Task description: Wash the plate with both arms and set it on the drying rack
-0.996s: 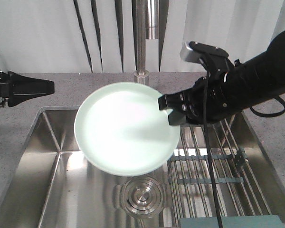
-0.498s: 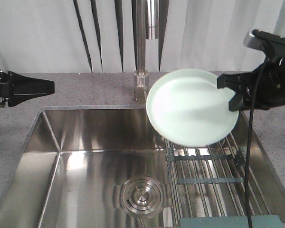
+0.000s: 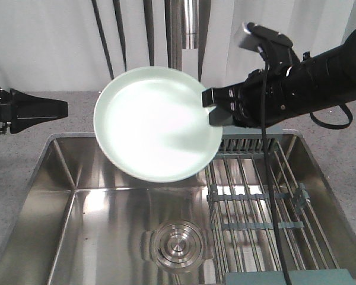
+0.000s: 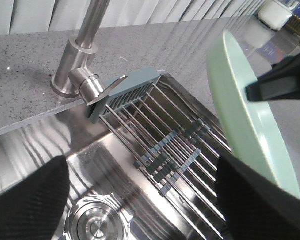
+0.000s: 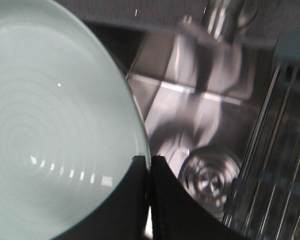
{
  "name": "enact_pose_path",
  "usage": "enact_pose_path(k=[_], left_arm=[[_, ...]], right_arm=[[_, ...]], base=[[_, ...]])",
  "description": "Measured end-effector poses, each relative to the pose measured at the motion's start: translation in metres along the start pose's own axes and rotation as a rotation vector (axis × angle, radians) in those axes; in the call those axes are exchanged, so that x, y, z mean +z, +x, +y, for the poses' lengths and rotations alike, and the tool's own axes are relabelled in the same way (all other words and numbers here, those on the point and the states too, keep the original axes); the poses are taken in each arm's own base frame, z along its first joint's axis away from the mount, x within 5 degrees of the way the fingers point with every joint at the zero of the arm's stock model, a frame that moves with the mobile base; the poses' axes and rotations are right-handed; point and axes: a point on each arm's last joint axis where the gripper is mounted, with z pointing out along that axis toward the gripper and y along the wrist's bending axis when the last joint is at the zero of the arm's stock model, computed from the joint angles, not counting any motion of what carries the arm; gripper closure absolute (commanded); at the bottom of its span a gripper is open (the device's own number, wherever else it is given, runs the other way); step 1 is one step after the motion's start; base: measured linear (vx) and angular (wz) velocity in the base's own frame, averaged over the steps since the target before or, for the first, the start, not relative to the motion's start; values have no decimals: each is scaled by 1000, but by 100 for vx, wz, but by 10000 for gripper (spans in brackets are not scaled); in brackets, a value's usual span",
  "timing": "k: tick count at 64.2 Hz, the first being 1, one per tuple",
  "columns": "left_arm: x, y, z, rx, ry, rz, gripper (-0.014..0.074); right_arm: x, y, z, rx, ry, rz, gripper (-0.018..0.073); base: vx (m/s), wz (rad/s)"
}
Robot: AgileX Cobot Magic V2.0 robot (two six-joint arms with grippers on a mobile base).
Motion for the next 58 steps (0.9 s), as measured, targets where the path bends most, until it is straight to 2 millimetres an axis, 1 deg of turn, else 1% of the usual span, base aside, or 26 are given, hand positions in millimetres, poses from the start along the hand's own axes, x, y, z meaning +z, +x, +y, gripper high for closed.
enact_pose_path(k=[6, 10, 20, 25, 31, 49, 58], left_arm=[[0, 0, 0, 0, 0, 0, 26], [0, 0, 0, 0, 0, 0, 26], [0, 0, 0, 0, 0, 0, 26], [0, 0, 0, 0, 0, 0, 26], [0, 0, 0, 0, 0, 0, 26], [0, 0, 0, 0, 0, 0, 26], [0, 0, 0, 0, 0, 0, 26]], right_arm=[[-2, -11, -8, 13, 42, -105, 564], [-5, -15, -17, 31, 78, -136, 564], [-17, -20, -51, 114, 178, -158, 564], [-24, -19, -67, 152, 215, -132, 564], [-29, -14, -78, 154, 243, -72, 564], [-34, 0, -92, 60, 350, 94, 564], [-28, 5, -105, 57, 439, 154, 564]], base=[[0, 0], [0, 0], [0, 0], [0, 0], [0, 0], [0, 0], [0, 0]])
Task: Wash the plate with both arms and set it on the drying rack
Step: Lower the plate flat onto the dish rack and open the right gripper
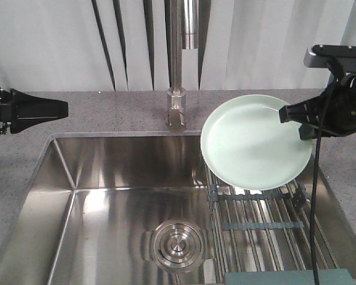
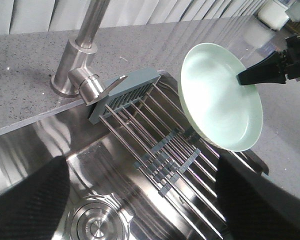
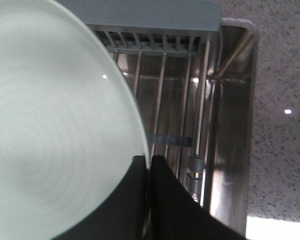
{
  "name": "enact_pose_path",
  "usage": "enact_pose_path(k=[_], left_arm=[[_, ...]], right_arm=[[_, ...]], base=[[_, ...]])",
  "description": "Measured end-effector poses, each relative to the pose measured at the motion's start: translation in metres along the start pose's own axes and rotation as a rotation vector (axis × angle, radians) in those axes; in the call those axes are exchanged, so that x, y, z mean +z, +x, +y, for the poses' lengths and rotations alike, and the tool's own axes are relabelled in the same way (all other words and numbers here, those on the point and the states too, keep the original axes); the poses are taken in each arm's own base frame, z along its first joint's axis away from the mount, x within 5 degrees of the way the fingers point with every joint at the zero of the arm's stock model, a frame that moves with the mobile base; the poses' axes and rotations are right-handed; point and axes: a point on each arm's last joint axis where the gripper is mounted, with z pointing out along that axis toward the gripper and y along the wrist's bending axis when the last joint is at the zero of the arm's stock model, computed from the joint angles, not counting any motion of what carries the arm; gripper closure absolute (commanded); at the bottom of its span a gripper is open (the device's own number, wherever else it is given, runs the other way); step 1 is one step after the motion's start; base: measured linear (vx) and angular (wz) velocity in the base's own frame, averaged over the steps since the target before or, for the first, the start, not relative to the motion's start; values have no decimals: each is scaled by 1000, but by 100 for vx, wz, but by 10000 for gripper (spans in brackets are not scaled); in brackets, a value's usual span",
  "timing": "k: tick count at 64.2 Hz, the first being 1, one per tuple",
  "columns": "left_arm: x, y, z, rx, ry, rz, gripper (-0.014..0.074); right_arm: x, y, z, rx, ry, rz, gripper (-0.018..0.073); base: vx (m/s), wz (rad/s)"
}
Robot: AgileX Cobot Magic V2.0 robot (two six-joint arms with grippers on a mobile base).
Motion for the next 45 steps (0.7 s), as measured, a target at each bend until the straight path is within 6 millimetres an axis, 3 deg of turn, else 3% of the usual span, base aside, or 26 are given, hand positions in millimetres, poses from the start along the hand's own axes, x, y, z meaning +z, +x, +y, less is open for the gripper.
enact_pose_path(k=[14, 45], left_arm=[[0, 0, 0, 0, 0, 0, 26], [0, 0, 0, 0, 0, 0, 26]], right_arm=[[44, 19, -13, 29, 94, 145, 561], [87, 20, -20, 28, 126, 184, 523]], base=[[0, 0], [0, 0]])
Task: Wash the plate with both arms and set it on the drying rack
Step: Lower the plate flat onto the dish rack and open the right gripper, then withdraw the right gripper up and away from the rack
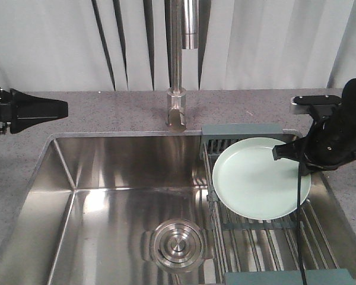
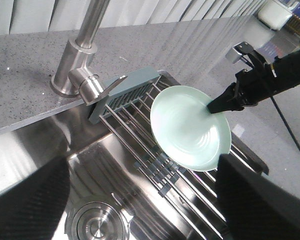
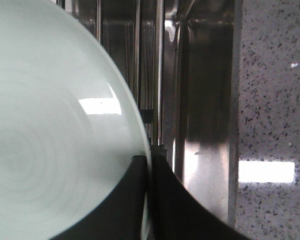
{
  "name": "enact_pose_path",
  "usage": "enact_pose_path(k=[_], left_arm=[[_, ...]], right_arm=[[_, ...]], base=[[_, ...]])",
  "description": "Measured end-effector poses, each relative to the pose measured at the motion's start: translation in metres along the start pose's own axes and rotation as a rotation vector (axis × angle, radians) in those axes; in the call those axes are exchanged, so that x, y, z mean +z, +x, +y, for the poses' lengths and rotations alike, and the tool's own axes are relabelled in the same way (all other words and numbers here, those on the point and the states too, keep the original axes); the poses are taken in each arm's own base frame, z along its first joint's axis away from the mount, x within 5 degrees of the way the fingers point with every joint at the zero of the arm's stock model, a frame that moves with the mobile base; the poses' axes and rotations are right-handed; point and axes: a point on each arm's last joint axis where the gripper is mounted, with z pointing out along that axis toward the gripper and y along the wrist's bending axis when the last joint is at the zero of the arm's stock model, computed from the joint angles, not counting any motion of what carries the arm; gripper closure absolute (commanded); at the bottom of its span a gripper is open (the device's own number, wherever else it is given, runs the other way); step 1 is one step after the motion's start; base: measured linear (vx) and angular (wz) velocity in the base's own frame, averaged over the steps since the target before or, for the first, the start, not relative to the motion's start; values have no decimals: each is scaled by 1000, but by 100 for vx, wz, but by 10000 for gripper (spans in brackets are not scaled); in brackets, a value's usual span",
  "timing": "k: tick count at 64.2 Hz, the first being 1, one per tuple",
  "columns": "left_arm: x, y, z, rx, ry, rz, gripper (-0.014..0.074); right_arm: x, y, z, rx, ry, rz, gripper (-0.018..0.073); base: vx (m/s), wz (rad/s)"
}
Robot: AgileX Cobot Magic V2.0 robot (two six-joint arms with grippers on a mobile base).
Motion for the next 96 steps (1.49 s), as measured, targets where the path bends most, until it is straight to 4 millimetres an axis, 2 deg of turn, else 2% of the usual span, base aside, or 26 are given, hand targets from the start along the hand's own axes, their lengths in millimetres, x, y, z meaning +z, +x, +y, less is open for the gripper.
enact_pose_path(k=[10, 24, 43, 51, 61, 70, 83, 89, 96], left_arm=[[0, 0, 0, 0, 0, 0, 26], [0, 0, 0, 0, 0, 0, 26], [0, 0, 0, 0, 0, 0, 26], [0, 0, 0, 0, 0, 0, 26], [0, 0, 0, 0, 0, 0, 26], [0, 0, 0, 0, 0, 0, 26], [0, 0, 0, 0, 0, 0, 26], [0, 0, 0, 0, 0, 0, 26], [0, 0, 0, 0, 0, 0, 26]], right_arm=[[7, -1, 0, -3, 4, 3, 462], [7, -2, -1, -8, 10, -2, 347], [4, -3, -3, -8, 34, -18, 316], [-12, -3, -4, -13, 38, -63, 314], [-48, 3, -7, -27, 47, -194, 314], [-81, 29, -10, -43, 47, -360, 314], [-129, 89, -13, -49, 19, -656, 317], [-142, 121, -15, -61, 13, -779, 317], [-145, 157, -17, -69, 5, -895, 317]], base=[[0, 0], [0, 0], [0, 0], [0, 0], [0, 0], [0, 0], [0, 0], [0, 0], [0, 0]])
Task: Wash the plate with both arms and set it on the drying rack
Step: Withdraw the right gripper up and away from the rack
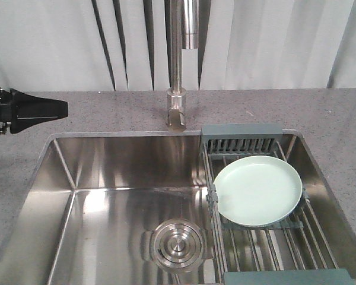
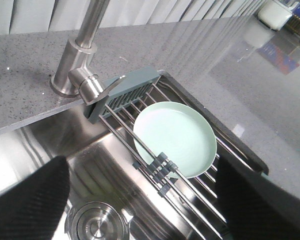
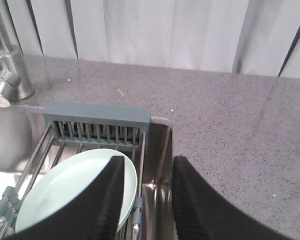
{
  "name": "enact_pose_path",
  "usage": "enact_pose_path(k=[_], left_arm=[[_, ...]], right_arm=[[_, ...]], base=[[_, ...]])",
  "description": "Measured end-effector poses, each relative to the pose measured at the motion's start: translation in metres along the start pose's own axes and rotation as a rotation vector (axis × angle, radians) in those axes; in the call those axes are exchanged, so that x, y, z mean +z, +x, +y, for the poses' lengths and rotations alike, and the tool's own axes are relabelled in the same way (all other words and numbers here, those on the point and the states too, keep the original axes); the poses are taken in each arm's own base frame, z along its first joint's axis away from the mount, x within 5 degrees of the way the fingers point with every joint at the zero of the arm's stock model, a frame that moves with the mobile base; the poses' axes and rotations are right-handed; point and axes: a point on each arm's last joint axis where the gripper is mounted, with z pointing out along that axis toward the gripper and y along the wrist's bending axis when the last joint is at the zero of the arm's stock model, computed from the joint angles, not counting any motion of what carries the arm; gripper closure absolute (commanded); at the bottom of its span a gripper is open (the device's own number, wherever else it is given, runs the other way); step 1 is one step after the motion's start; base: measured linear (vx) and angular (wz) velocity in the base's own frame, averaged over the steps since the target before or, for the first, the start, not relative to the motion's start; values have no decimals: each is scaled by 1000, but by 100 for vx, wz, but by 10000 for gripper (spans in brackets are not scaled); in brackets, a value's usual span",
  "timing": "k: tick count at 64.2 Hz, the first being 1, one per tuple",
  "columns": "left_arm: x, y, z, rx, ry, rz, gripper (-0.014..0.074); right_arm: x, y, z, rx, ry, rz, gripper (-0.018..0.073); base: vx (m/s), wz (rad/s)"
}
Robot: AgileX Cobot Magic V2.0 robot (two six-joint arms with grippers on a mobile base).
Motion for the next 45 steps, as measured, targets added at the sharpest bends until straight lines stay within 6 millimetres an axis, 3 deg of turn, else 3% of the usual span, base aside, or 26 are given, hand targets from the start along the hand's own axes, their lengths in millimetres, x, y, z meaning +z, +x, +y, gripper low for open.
enact_pose_path(k=[10, 26, 45], left_arm=[[0, 0, 0, 0, 0, 0, 26], [0, 0, 0, 0, 0, 0, 26], [0, 0, 0, 0, 0, 0, 26]], right_arm=[[-31, 38, 1, -1, -7, -140, 317], [-34, 104, 3, -4, -10, -92, 316], [-32, 110, 4, -4, -16, -119, 316]], base=[[0, 0], [0, 0], [0, 0]])
